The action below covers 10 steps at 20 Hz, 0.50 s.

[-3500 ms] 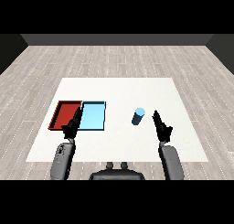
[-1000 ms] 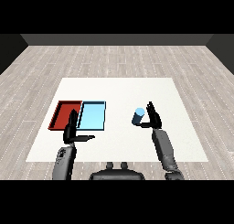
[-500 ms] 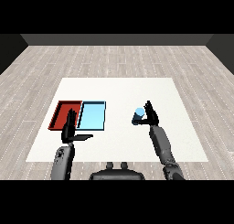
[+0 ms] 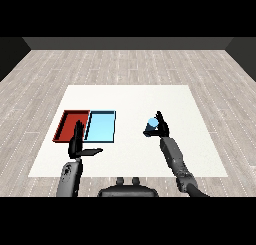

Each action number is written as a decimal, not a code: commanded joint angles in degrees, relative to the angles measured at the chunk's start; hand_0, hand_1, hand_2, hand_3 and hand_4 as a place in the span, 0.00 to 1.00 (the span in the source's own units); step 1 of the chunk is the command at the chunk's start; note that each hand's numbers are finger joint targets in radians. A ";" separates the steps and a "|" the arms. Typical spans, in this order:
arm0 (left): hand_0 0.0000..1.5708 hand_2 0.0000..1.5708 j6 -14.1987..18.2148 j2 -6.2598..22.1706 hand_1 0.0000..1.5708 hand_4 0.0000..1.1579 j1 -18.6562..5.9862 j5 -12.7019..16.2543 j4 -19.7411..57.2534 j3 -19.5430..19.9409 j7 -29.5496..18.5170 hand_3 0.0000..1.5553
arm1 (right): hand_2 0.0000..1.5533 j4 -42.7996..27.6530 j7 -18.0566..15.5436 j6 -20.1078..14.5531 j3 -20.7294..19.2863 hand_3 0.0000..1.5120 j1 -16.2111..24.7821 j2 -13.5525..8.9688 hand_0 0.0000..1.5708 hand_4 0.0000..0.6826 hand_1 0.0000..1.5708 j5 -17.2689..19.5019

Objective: Pick the blue can and put it in the blue box

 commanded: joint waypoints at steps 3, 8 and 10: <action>0.00 0.00 -1.57 2.65 0.00 0.00 -2.03 1.84 -0.98 2.44 3.37 0.00 | 0.00 0.74 -0.13 -0.48 0.40 0.00 -0.30 1.52 0.00 0.00 0.00 -0.91; 0.00 0.00 -0.47 1.29 0.00 0.00 0.42 0.40 -4.11 0.23 4.32 0.00 | 0.00 3.40 -1.85 2.03 0.03 0.00 -1.07 -0.01 0.00 0.00 0.00 -1.34; 0.00 0.00 -1.02 0.32 0.00 0.00 1.41 -0.08 -1.85 -0.55 0.35 0.00 | 0.00 6.80 -2.63 1.93 -1.38 0.00 -3.69 -1.20 0.00 0.00 0.00 -1.88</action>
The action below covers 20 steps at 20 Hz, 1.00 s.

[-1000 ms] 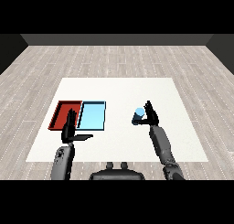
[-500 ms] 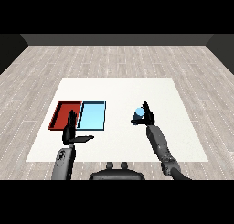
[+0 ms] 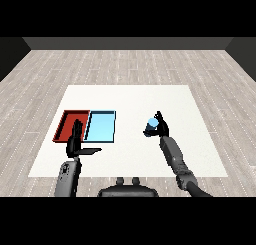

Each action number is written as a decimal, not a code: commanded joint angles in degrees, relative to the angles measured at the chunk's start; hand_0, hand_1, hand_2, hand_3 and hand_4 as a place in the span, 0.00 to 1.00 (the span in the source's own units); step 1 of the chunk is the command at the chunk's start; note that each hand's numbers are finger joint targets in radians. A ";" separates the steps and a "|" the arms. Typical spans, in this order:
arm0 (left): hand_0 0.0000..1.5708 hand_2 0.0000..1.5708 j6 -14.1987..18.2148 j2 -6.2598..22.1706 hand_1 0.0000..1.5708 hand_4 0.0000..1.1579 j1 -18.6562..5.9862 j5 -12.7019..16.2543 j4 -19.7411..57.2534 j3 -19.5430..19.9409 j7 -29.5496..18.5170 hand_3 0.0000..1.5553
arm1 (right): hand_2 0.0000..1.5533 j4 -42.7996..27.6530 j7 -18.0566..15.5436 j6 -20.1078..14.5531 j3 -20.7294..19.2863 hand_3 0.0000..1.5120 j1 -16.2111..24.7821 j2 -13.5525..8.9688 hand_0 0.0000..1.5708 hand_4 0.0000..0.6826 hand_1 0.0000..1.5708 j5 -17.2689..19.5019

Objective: Pick the blue can and put it in the blue box

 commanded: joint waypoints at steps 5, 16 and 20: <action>0.00 0.00 -1.46 1.13 0.00 0.00 0.65 1.70 -0.77 1.55 0.25 0.00 | 0.00 0.47 -1.03 -2.68 1.05 0.00 0.44 1.19 0.00 0.00 0.00 0.63; 0.00 0.00 -2.56 1.55 0.00 0.00 0.23 1.98 2.06 2.41 -2.58 0.00 | 0.94 6.82 1.40 -13.60 -0.38 0.95 -5.83 0.82 0.94 0.81 0.94 2.07; 0.00 0.00 0.61 -0.98 0.00 0.00 -2.67 -1.56 3.83 -0.55 -2.70 0.00 | 0.93 5.41 -0.41 -12.77 0.32 0.94 -3.97 2.69 0.93 0.77 0.93 1.76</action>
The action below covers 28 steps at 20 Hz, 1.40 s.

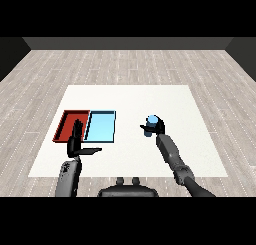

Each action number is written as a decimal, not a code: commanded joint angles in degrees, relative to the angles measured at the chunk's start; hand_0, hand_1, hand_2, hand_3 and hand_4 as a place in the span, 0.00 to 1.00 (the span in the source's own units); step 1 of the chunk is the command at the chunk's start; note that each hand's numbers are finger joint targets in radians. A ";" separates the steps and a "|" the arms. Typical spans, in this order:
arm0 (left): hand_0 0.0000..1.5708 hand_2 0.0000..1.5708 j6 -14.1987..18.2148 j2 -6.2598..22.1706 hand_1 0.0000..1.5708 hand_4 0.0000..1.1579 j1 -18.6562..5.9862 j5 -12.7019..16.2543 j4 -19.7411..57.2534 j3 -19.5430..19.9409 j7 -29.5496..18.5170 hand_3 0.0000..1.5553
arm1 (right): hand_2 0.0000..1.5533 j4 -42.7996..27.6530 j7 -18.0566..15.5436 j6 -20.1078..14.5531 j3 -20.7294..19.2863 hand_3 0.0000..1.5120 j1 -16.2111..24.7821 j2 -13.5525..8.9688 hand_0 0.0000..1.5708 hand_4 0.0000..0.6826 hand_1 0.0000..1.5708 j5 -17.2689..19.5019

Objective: Pick the blue can and put it in the blue box

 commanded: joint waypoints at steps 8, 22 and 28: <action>0.00 0.00 -1.35 -0.36 0.00 0.00 3.83 -0.13 -4.36 -2.38 1.29 0.00 | 0.95 -14.96 1.04 -5.01 5.71 0.89 4.39 1.23 0.92 0.71 0.92 3.36; 0.00 0.00 2.03 -2.52 0.00 0.00 -3.94 -1.49 3.30 -8.31 2.77 0.00 | 0.95 -30.84 7.75 -5.16 13.27 0.90 7.05 2.02 0.92 0.79 0.92 3.59; 0.00 0.00 0.99 -0.99 0.00 0.00 -6.97 0.00 2.29 -6.83 6.55 0.00 | 0.95 -46.92 14.18 -4.24 16.31 0.90 17.84 0.67 0.92 0.79 0.92 4.28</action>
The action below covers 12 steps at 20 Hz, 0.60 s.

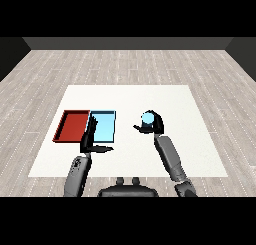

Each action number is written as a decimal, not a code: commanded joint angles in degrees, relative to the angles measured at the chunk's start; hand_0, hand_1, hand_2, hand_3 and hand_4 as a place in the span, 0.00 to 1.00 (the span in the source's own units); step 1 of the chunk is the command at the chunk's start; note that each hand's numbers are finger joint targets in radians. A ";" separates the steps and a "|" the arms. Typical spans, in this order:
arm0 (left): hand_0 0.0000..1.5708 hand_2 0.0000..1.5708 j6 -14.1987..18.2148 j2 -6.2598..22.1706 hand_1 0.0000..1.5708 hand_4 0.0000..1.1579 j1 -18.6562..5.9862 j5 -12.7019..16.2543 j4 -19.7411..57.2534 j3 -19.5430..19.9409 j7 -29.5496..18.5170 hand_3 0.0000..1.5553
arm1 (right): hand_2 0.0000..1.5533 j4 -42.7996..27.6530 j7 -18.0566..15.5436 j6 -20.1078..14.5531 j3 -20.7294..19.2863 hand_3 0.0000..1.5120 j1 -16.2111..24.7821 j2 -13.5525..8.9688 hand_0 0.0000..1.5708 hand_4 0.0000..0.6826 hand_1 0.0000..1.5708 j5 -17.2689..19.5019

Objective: Pick the blue can and put it in the blue box

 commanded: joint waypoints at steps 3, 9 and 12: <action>0.00 0.00 3.02 -0.45 0.00 0.00 -8.95 2.27 6.78 -2.48 2.10 0.00 | 0.94 -11.50 2.21 0.48 3.89 0.89 8.38 0.36 0.92 0.82 0.92 2.09; 0.00 0.00 8.47 -0.46 0.00 0.00 -7.70 6.35 4.23 -11.59 2.20 0.00 | 0.94 -6.59 0.27 0.66 2.20 0.91 4.23 0.54 0.94 0.83 0.94 2.01; 0.00 0.00 5.14 -0.46 0.00 0.00 -7.18 6.52 6.47 -8.89 -0.17 0.00 | 0.95 -6.07 2.16 2.87 1.21 0.91 2.20 0.25 0.92 0.81 0.92 2.47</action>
